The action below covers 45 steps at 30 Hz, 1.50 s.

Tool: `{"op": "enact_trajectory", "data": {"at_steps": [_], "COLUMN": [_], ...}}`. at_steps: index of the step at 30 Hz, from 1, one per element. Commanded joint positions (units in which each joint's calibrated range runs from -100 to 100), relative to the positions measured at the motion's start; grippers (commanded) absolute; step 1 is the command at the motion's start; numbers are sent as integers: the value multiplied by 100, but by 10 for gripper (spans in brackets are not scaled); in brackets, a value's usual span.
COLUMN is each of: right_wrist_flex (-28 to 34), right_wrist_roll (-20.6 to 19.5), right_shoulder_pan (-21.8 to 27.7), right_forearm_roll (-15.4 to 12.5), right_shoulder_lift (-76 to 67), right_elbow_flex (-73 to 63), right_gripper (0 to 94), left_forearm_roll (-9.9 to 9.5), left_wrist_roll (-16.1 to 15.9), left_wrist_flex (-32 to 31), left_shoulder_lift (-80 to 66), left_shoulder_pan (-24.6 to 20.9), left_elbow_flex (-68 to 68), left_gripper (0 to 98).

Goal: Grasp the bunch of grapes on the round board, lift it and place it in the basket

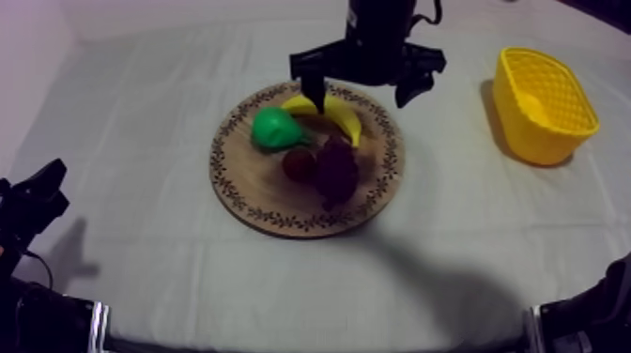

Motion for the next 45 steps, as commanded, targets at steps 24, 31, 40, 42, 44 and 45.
{"op": "enact_trajectory", "data": {"at_steps": [24, 31, 40, 42, 44, 45], "right_wrist_flex": [-2254, -2322, -2515, -2550, -2562, -2564], "right_wrist_roll": [604, 681, 849, 858, 865, 864], "right_shoulder_pan": [124, 167, 140, 137, 140, 141], "right_forearm_roll": [-672, -712, -684, -674, -670, -669], "right_shoulder_lift": [1444, 1770, 1924, 1907, 1861, 1823], "right_elbow_flex": [889, 750, 646, 638, 647, 658], "right_gripper": [907, 853, 463, 376, 321, 308], "left_forearm_roll": [0, 0, 0, 0, 0, 0], "left_wrist_roll": [1, 1, 1, 1, 1, 1], "left_wrist_flex": [0, 0, 0, 0, 0, 0], "left_shoulder_lift": [0, 0, 0, 0, 0, 0], "left_shoulder_pan": [-1, -1, -1, -1, -1, -1], "left_elbow_flex": [-1, -1, -1, -1, -1, -1], "left_gripper": [1, 1, 1, 1, 1, 1]}}
